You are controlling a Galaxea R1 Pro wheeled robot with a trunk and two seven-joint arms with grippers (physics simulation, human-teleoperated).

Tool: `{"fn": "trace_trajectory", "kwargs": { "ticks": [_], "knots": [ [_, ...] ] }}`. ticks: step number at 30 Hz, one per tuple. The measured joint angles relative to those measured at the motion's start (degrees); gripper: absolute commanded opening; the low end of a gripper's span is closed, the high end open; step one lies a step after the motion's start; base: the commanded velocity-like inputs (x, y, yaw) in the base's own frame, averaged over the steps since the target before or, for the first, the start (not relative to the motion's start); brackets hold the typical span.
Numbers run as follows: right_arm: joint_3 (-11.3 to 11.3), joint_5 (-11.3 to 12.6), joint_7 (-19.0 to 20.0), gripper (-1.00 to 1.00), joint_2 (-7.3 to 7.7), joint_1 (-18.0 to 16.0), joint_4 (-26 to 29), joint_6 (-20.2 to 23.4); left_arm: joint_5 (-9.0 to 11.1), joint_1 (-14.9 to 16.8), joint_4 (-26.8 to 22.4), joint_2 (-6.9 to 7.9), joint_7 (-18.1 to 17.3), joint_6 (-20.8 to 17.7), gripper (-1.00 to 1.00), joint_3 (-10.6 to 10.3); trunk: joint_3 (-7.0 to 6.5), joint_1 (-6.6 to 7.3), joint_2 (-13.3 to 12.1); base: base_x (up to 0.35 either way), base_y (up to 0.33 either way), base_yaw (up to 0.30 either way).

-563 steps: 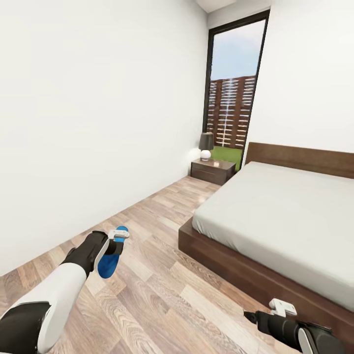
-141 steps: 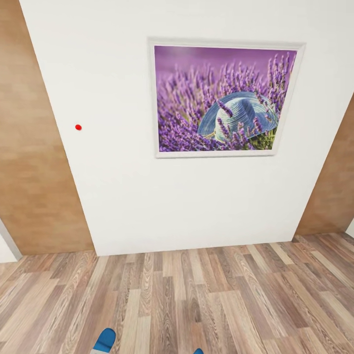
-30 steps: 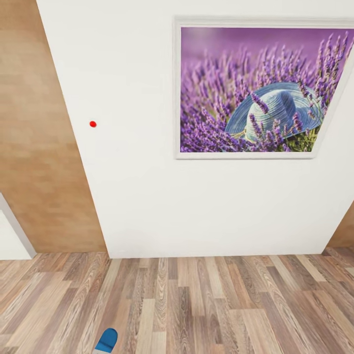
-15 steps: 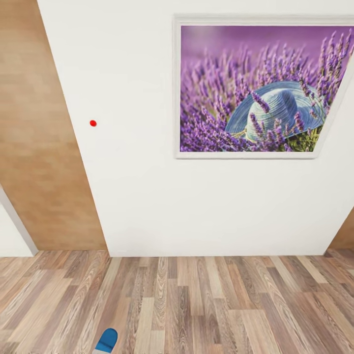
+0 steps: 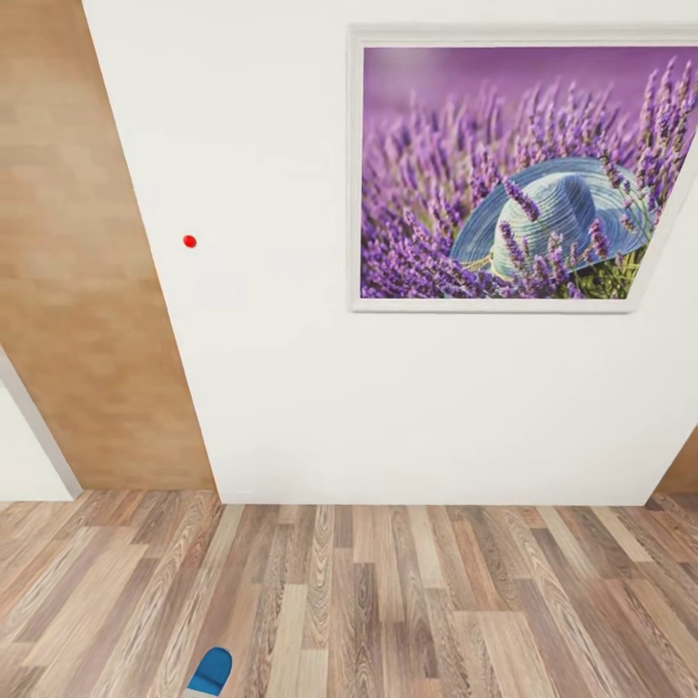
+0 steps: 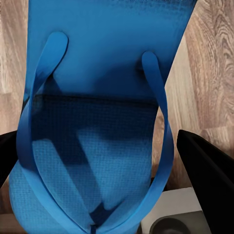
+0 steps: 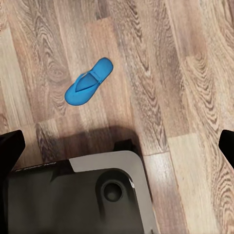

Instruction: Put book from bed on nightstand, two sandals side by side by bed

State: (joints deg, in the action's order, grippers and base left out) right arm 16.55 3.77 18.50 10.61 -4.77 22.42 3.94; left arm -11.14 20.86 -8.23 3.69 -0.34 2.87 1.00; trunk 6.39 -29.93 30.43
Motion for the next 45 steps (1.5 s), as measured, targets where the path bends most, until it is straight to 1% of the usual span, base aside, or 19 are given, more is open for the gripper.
{"fn": "trace_trajectory", "kwargs": {
  "ticks": [18,29,45],
  "knots": [
    [0.1,0.0,0.0,1.00,0.01,0.0,0.0,0.0,0.0,0.0,0.0,0.00,0.0,0.0,-1.00,0.0,0.08,0.00,0.0,0.059,0.029,0.021],
    [0.0,0.0,0.0,1.00,-0.03,0.0,0.0,0.0,0.0,0.0,0.0,0.00,0.0,0.0,-1.00,-0.1,0.46,0.01,0.0,0.093,0.001,0.075],
    [0.1,0.0,-0.1,1.00,0.05,0.0,0.0,0.0,0.0,0.0,0.0,0.00,0.0,0.0,-1.00,-0.1,0.52,0.00,0.0,0.011,0.000,0.007]
  ]
}}
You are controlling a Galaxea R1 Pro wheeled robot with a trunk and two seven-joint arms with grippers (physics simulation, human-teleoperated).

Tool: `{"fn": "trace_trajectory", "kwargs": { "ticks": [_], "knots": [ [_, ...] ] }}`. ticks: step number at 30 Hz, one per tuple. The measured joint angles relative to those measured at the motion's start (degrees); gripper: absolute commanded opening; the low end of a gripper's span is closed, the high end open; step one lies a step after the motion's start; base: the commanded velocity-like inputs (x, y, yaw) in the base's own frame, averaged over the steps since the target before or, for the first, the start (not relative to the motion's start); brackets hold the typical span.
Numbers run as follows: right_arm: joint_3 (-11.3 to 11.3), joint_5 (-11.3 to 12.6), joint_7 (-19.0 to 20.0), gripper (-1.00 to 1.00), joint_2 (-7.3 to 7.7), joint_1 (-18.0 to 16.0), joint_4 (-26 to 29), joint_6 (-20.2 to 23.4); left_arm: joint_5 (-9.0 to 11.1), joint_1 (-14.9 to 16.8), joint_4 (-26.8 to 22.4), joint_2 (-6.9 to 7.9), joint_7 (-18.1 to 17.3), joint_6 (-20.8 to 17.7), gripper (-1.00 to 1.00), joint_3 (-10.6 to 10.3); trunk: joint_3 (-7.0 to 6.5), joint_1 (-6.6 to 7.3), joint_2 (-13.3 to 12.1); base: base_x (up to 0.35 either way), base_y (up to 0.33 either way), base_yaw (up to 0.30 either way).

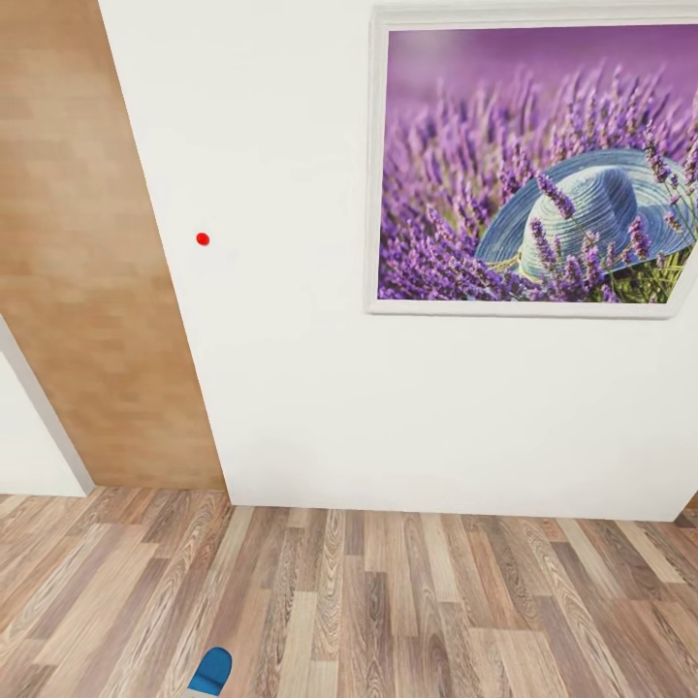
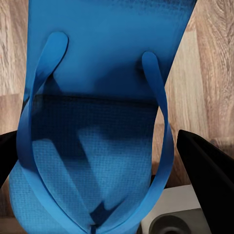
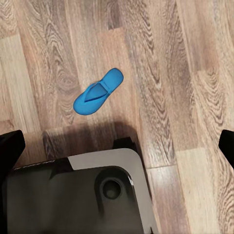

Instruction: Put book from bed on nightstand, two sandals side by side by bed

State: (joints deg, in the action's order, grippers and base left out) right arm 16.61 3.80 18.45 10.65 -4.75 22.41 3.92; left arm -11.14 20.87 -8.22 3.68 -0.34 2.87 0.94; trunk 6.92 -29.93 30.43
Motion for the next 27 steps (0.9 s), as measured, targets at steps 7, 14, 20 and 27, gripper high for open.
{"fn": "trace_trajectory", "kwargs": {
  "ticks": [7,14,20,27],
  "knots": [
    [0.0,0.0,0.0,1.00,-0.06,0.0,0.0,0.0,0.0,0.0,0.0,0.00,0.0,0.0,-1.00,0.0,0.00,0.01,0.0,0.040,0.012,0.000],
    [0.1,0.1,0.0,1.00,-0.10,0.0,-0.1,0.0,0.1,0.0,-0.1,0.00,0.0,0.0,-1.00,0.0,0.00,0.00,0.0,0.016,0.005,0.000],
    [0.1,0.4,0.0,1.00,-0.26,0.0,0.0,0.2,0.1,0.1,-0.5,0.04,-0.2,-0.1,-1.00,-0.1,0.00,0.00,0.0,0.003,0.001,0.000],
    [0.1,0.7,-0.1,1.00,-0.60,-0.6,0.0,4.8,0.2,0.5,-0.9,0.00,-0.3,-1.0,-1.00,-0.6,0.00,0.00,0.0,0.000,0.000,0.000]
  ]
}}
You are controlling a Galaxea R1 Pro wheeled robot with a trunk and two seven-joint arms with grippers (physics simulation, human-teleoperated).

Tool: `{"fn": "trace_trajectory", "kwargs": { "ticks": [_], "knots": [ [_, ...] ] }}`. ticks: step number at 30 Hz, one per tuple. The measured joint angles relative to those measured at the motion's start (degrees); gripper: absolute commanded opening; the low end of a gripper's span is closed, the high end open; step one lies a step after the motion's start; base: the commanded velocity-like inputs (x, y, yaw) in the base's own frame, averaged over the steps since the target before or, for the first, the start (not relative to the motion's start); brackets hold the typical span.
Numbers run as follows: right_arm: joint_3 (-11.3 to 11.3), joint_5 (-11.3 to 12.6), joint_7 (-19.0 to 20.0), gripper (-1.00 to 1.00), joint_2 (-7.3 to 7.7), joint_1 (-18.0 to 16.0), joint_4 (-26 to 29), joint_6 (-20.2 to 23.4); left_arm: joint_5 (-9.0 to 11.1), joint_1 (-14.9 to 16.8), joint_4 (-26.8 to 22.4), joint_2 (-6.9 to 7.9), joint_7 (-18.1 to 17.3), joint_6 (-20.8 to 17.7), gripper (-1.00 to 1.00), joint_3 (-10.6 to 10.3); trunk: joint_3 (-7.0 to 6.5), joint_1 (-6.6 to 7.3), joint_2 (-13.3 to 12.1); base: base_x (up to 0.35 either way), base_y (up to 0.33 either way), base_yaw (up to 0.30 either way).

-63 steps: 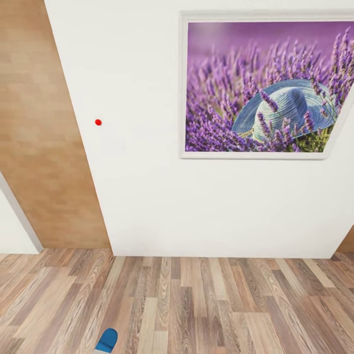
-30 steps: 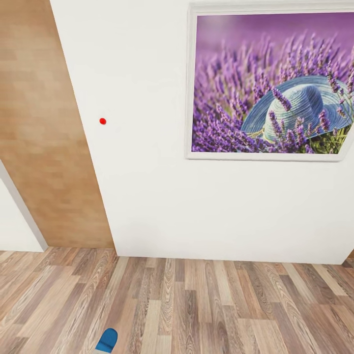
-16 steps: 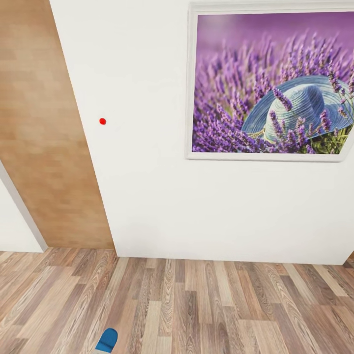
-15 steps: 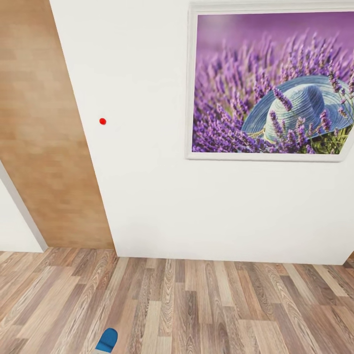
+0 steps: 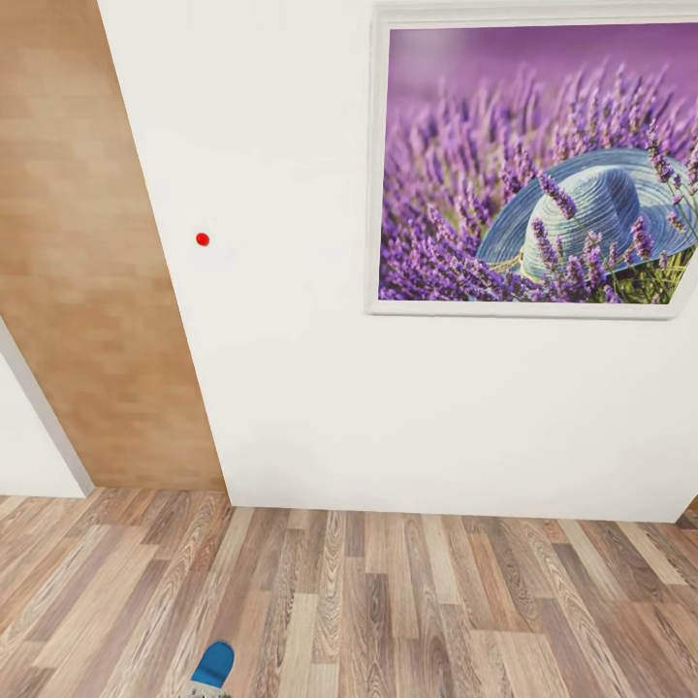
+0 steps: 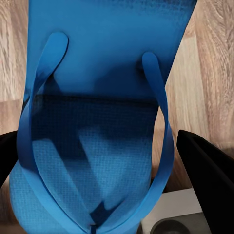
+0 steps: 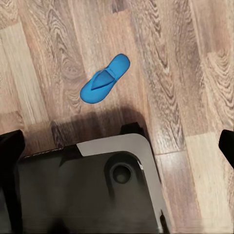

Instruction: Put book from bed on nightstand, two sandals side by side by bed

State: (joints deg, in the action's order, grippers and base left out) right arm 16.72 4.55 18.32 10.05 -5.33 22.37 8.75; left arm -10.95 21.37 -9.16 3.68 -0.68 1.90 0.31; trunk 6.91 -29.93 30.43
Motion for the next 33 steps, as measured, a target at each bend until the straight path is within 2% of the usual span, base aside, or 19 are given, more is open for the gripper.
{"fn": "trace_trajectory", "kwargs": {
  "ticks": [1,3,8,9,11,12,14,17,20,25,26,29,33],
  "knots": [
    [0.0,0.1,0.0,1.00,-0.27,-0.3,0.0,3.0,0.0,0.4,-0.6,0.00,-0.1,-1.1,-1.00,-0.2,-0.01,0.00,0.0,0.000,0.000,0.000],
    [0.0,0.0,0.0,1.00,-0.62,-1.1,0.0,5.6,0.0,1.5,-1.9,0.00,-0.3,-3.5,-1.00,-0.3,-0.01,0.00,0.0,0.000,0.000,0.000],
    [0.0,0.0,-2.9,1.00,-2.24,-3.4,0.0,8.8,0.2,5.2,-9.1,0.03,-1.7,-14.1,-1.00,-0.4,-0.02,0.00,0.0,0.000,0.000,0.000],
    [0.0,0.1,-5.3,1.00,-3.33,-3.9,0.0,9.4,0.3,6.1,-12.7,0.01,-2.9,-18.6,-1.00,-0.5,-0.01,0.00,0.0,0.000,0.000,0.000],
    [0.0,0.1,-7.8,1.00,-4.62,-4.4,0.0,9.8,0.3,7.1,-17.3,0.00,-4.1,-23.2,-1.00,-0.5,-0.02,0.00,0.0,0.000,0.000,0.000],
    [0.0,0.2,-9.8,1.00,-5.72,-4.9,0.0,10.1,0.2,7.9,-21.3,-0.01,-5.0,-27.5,-1.00,-0.6,-0.02,0.00,0.0,0.000,0.000,0.000],
    [0.0,0.1,-11.2,1.00,-6.63,-5.6,-0.1,10.3,0.3,8.6,-26.3,-0.05,-5.6,-31.9,-1.00,-1.1,-0.02,0.00,0.0,0.000,0.000,0.000],
    [0.0,0.2,-12.5,1.00,-7.45,-6.6,-0.1,10.7,0.4,9.1,-32.4,-0.20,-6.2,-37.6,-1.00,-2.8,-0.01,0.00,0.0,0.000,0.000,0.000],
    [0.0,0.2,-13.4,1.00,-8.16,-8.2,-0.1,11.4,0.7,9.5,-40.5,-1.11,-6.4,-45.6,-1.00,-6.5,-0.02,0.00,0.0,0.000,0.000,0.000],
    [0.1,0.4,-13.7,1.00,-8.74,-10.0,-0.1,14.5,0.6,9.7,-48.3,-2.70,-6.3,-52.8,-1.00,-8.3,-0.01,0.01,0.0,0.000,0.000,0.000],
    [0.1,0.3,-13.7,1.00,-8.74,-10.0,-0.1,14.5,0.3,9.6,-48.4,-2.70,-6.3,-52.8,-1.00,-8.3,0.00,0.00,0.0,0.000,0.000,0.000],
    [0.4,0.5,-13.9,1.00,-9.47,-10.7,-0.1,15.7,0.5,9.7,-52.5,-3.32,-6.4,-56.7,-1.00,-8.7,-0.01,0.01,0.0,0.000,0.000,0.000],
    [0.9,0.8,-13.9,1.00,-9.84,-10.9,-0.4,16.1,0.4,9.6,-53.9,-3.49,-6.3,-58.1,-1.00,-8.9,0.00,0.00,0.0,0.000,0.000,0.000]
  ]
}}
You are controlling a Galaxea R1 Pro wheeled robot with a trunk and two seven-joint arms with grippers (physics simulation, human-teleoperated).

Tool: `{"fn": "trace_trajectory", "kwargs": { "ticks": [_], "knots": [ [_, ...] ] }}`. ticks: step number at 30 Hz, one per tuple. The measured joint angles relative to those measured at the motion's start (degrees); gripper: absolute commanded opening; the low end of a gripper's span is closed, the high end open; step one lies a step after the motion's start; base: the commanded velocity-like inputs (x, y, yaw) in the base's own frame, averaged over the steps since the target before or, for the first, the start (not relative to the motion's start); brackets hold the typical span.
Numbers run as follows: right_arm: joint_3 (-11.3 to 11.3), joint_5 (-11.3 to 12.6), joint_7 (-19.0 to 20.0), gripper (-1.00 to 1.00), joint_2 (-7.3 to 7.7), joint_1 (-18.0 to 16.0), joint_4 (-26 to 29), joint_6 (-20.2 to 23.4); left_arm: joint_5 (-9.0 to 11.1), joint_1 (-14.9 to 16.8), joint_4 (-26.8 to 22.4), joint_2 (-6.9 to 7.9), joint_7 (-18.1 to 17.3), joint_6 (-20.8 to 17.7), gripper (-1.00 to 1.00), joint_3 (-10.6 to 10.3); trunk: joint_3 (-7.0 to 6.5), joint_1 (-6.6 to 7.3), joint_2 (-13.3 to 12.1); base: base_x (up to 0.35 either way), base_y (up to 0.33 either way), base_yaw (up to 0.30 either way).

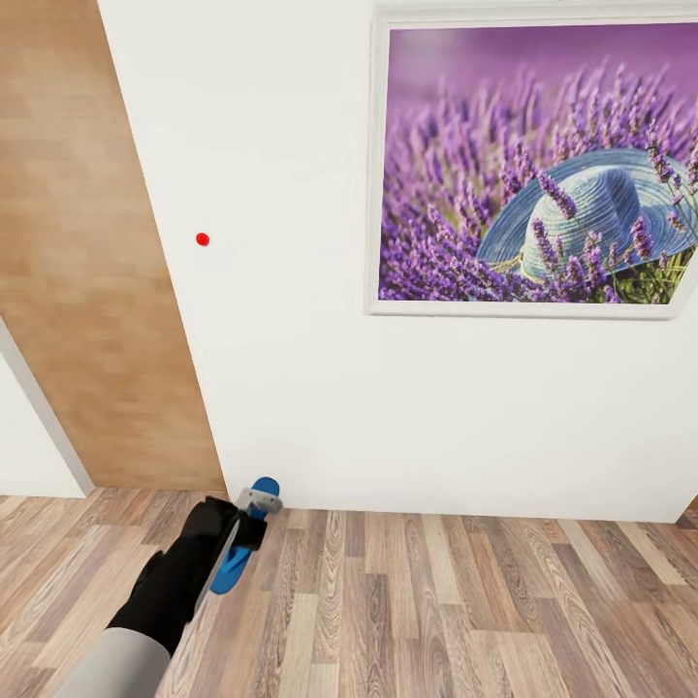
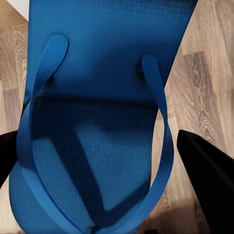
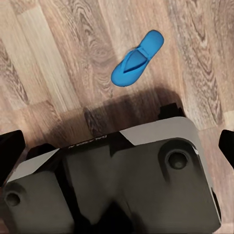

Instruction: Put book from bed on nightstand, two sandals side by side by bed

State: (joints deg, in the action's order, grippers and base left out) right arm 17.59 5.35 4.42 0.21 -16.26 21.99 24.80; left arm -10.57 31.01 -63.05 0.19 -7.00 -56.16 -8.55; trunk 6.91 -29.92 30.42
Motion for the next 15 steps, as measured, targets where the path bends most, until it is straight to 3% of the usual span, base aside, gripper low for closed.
{"fn": "trace_trajectory", "kwargs": {
  "ticks": [6,15],
  "knots": [
    [1.3,5.0,-0.4,1.00,-0.26,-0.2,-2.6,0.2,0.2,0.0,-0.8,-0.89,0.1,-0.9,-1.00,-0.1,0.00,0.00,0.0,0.000,0.000,0.000],
    [1.1,5.8,-3.8,1.00,0.38,-0.4,-3.0,-0.3,0.1,0.0,-1.0,-1.37,0.1,-1.1,-1.00,-0.1,0.00,0.00,0.0,0.000,0.000,0.000]
  ]
}}
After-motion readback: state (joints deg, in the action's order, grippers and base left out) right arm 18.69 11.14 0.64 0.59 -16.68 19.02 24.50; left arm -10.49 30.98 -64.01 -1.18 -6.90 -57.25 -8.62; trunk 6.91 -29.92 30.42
